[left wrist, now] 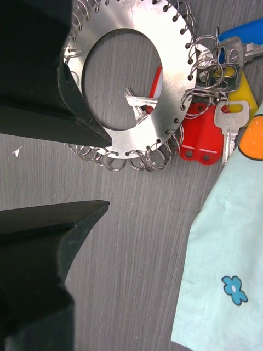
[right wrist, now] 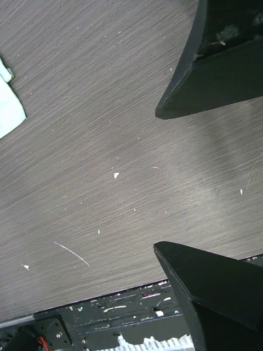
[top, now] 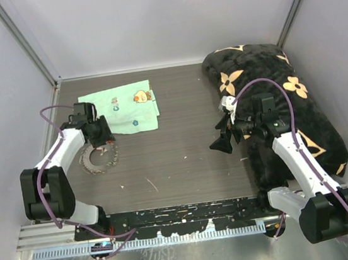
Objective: Remove the keys from the keyring
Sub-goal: Pick up the keyring from the center of the board.
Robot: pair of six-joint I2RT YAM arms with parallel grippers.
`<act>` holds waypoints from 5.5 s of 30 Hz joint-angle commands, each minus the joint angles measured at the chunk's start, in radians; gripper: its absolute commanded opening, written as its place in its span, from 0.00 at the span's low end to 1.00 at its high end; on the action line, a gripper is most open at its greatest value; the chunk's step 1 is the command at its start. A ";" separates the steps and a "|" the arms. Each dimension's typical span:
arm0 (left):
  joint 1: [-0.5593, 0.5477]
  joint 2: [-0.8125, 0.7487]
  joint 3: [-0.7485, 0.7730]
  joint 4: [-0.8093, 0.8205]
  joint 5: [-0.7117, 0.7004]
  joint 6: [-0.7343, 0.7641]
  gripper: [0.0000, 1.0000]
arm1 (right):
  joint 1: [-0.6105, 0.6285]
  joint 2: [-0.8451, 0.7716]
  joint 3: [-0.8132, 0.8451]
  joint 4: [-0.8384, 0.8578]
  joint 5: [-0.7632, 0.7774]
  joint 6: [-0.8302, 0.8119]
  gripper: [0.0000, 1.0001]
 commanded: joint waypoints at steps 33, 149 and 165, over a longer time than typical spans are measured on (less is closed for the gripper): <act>-0.050 0.228 0.088 0.095 -0.109 0.097 0.32 | 0.034 0.020 0.002 0.030 0.013 -0.006 1.00; -0.453 -0.694 -0.447 0.530 -0.507 0.241 0.98 | 0.119 0.382 0.120 0.233 -0.145 0.216 0.01; -0.119 -0.322 -0.813 1.379 -0.236 0.304 0.98 | 0.056 0.297 0.122 0.158 -0.184 0.159 0.01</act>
